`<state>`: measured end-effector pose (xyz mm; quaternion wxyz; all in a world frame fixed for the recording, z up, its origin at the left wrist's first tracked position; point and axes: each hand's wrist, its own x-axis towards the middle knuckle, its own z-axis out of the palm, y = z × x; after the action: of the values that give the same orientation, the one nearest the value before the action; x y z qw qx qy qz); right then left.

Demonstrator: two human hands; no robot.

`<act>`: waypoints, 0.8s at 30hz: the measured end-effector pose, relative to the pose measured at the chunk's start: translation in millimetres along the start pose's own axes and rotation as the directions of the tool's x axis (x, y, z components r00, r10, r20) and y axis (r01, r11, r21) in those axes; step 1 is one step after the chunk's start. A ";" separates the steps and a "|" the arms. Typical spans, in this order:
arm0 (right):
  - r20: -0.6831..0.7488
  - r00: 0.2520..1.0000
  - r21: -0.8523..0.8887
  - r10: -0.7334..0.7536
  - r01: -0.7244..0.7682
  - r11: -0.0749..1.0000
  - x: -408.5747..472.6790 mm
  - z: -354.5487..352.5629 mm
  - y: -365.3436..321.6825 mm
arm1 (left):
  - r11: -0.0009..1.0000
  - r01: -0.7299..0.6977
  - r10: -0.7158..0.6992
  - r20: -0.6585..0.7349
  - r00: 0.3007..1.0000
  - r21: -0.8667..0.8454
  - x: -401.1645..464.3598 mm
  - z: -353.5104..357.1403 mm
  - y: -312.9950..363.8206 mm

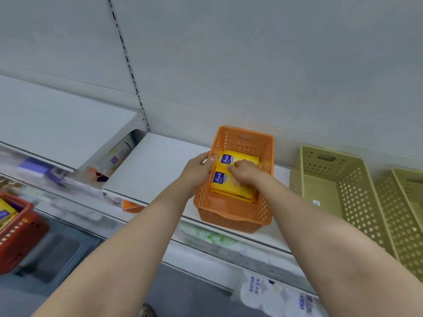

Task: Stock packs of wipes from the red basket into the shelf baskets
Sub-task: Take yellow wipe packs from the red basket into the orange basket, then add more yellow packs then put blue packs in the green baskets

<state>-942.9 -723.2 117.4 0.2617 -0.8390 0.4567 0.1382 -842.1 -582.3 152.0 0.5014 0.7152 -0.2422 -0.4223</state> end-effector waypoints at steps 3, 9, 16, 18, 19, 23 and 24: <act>0.021 1.000 -0.041 -0.013 0.014 0.999 -19.6 -29.1 -12.5 | 0.987 -0.050 0.061 -0.067 0.996 0.155 -4.5 -21.9 9.3; -0.261 0.940 -0.162 -0.219 0.181 0.970 -82.8 -77.0 -77.6 | 0.889 -0.295 0.382 -0.213 0.899 0.349 -50.6 -124.0 34.0; -0.533 0.688 -0.161 -0.492 0.488 0.858 -172.3 -17.6 -198.8 | 0.726 -0.339 0.579 -0.266 0.771 0.599 -153.9 -286.9 -16.0; -0.556 0.625 -0.181 -0.548 0.553 0.814 -190.5 24.3 -239.5 | 0.706 -0.293 0.578 -0.285 0.764 0.645 -181.3 -334.1 -43.2; -0.558 0.608 -0.181 -0.565 0.574 0.798 -197.0 47.2 -259.9 | 0.694 -0.270 0.580 -0.296 0.759 0.667 -193.9 -356.7 -57.4; -0.507 0.596 -0.146 -0.623 0.653 0.743 -202.9 132.3 -341.7 | 0.683 -0.191 0.573 -0.355 0.738 0.705 -226.0 -439.8 -109.8; -0.478 0.606 -0.137 -0.636 0.664 0.736 -200.3 147.8 -361.8 | 0.693 -0.174 0.557 -0.366 0.746 0.700 -229.6 -458.0 -119.3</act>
<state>-747.6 -339.4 203.0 0.1904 -0.9454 0.1755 -0.1981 -584.1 -125.4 189.3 0.3594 0.8621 -0.3565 0.0225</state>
